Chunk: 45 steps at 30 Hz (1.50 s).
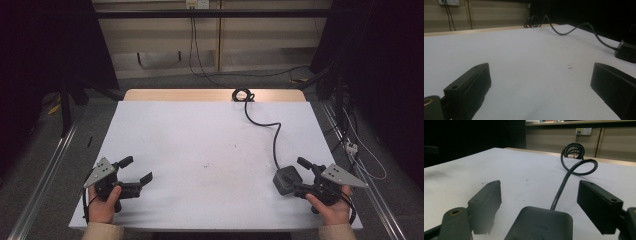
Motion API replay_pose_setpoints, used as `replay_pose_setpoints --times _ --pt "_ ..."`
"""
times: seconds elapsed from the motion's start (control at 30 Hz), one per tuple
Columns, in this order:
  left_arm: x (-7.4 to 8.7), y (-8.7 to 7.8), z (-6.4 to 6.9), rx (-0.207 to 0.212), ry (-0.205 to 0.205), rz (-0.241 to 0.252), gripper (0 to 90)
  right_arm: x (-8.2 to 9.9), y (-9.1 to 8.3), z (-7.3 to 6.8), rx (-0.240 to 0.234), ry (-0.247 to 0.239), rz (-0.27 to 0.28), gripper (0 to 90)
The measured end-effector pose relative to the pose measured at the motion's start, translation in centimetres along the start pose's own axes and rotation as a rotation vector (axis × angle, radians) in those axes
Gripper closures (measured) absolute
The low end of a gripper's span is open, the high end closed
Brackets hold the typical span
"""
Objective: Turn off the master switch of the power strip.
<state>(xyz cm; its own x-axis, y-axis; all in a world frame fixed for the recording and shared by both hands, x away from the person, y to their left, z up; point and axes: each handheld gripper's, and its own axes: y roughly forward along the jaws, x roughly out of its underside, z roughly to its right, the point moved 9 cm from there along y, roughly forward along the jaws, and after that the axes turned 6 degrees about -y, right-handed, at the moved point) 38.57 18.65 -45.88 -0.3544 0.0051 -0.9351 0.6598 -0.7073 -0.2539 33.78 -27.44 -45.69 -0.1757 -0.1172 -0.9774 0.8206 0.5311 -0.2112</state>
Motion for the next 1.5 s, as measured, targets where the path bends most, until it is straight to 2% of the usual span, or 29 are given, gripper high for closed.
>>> replay_pose_setpoints --times 0.13,0.43,0.6,0.9,1.5 --pt "0.0 0.0 -0.1 -0.001 0.0 -0.002 2.6 -0.2 0.3 -0.2 -0.005 0.019 0.015 15.2" --pt "0.0 -0.1 -0.1 -0.002 0.002 -0.001 2.6 0.1 0.7 -0.4 -0.008 -0.016 -0.003 8.6" --pt "0.0 -0.1 -0.1 -0.002 0.0 0.0 2.6 -0.1 0.8 -0.7 -0.024 -0.02 0.014 5.3" --pt "0.0 0.0 -0.1 -0.004 0.004 -0.004 2.6 0.1 1.1 -0.7 -0.015 -0.017 0.004 5.3" --pt "0.0 -0.2 -0.1 -0.003 0.0 -0.001 2.6 0.3 1.4 -1.3 -0.026 -0.048 -0.013 5.1"
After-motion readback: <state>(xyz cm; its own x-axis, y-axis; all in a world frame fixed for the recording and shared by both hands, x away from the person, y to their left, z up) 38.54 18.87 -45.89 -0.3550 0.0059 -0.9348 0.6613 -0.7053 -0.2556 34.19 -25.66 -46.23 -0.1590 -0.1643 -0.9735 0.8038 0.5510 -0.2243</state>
